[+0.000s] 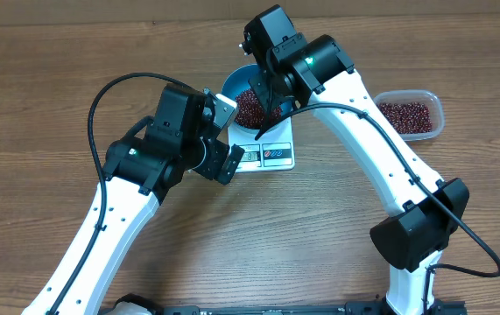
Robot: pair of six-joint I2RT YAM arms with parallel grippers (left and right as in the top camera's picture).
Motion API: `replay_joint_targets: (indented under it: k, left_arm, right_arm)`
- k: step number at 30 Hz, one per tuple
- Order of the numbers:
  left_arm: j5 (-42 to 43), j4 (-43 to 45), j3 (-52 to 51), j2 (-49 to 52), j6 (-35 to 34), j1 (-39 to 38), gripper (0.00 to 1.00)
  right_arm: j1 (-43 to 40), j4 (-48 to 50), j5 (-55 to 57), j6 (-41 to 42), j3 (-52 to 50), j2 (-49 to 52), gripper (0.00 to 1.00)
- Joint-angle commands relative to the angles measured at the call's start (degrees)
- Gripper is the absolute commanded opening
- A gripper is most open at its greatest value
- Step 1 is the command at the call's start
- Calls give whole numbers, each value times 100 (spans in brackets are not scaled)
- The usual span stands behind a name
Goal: Scoop item into bowl and weigh 150g on scale
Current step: 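Tip the scoop to pour beans into the blue bowl, then move the empty scoop right back to the bean container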
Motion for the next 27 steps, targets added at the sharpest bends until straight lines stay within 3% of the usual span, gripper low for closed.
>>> replay_joint_targets:
  k: [1, 13, 21, 27]
  left_arm:
    - [83, 11, 7, 35, 107, -37, 100]
    - [83, 11, 7, 35, 107, -37, 100]
    - [83, 11, 7, 35, 107, -37, 100]
    - [83, 11, 7, 35, 107, -37, 99]
  right_arm:
    - [37, 15, 107, -92, 149, -223, 4]
    - [-638, -101, -271, -68, 175, -918, 4]
    - [-2413, -660, -1314, -201, 175, -1528, 4]
    - [-3847, -1246, -1797, -286, 155, -1362, 4]
